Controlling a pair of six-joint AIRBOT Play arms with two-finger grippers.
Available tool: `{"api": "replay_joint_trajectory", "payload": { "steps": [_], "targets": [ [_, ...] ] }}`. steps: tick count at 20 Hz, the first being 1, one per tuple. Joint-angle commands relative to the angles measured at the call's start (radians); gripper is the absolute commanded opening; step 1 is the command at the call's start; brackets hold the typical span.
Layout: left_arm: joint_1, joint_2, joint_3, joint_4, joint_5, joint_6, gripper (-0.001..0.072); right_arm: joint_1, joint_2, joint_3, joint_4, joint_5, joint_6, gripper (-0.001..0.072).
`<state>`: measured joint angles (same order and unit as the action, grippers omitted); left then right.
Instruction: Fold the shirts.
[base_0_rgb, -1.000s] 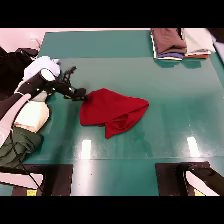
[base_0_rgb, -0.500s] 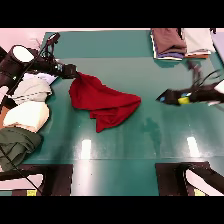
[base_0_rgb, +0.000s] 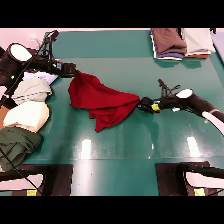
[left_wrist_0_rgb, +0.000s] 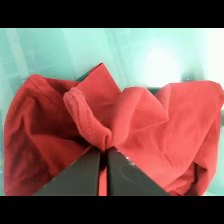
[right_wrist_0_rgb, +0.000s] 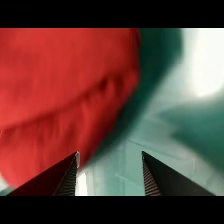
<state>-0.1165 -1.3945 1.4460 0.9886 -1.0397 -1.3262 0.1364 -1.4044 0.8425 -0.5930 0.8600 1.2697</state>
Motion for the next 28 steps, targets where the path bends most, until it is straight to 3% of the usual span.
{"api": "replay_joint_trajectory", "payload": {
  "steps": [1, 2, 3, 4, 8, 10, 18, 23, 28],
  "targets": [
    [0.001, 0.001, 0.001, 0.0, -0.002, 0.0, 0.0025, 0.07, -0.126, 0.111, 0.021, -0.041, -0.007, 0.0356],
    [0.001, 0.001, 0.001, 0.0, -0.003, -0.001, 0.0024, 0.082, -0.146, 0.145, 0.009, -0.046, -0.008, 0.0292],
    [0.001, 0.002, 0.001, 0.0, -0.005, -0.002, 0.0024, 0.091, -0.154, 0.172, -0.014, -0.048, -0.008, 0.0105],
    [0.001, 0.004, 0.002, -0.001, -0.011, -0.004, 0.0023, 0.099, -0.151, 0.199, -0.048, -0.048, -0.008, 0.0015],
    [0.001, 0.101, 0.072, 0.082, -0.017, -0.005, 0.0023, 0.076, 0.019, 0.319, -0.302, -0.008, -0.011, 0.0014],
    [0.001, 0.198, 0.167, 0.132, -0.017, -0.008, 0.0023, 0.026, 0.161, 0.412, -0.392, 0.084, -0.011, 0.0014],
    [0.001, 0.565, 0.48, 0.134, -0.016, -0.008, 0.0023, -0.182, 0.58, 0.779, -0.413, 0.424, 0.021, 0.0014],
    [0.001, 0.614, 0.481, 0.134, -0.034, -0.009, 0.0023, -0.233, 0.644, 0.845, -0.41, 0.466, 0.082, 0.0014],
    [0.001, 0.465, 0.306, 0.137, -0.113, -0.008, 0.0023, -0.131, 0.482, 0.743, -0.415, 0.583, 0.16, 0.0014]
  ]
}}
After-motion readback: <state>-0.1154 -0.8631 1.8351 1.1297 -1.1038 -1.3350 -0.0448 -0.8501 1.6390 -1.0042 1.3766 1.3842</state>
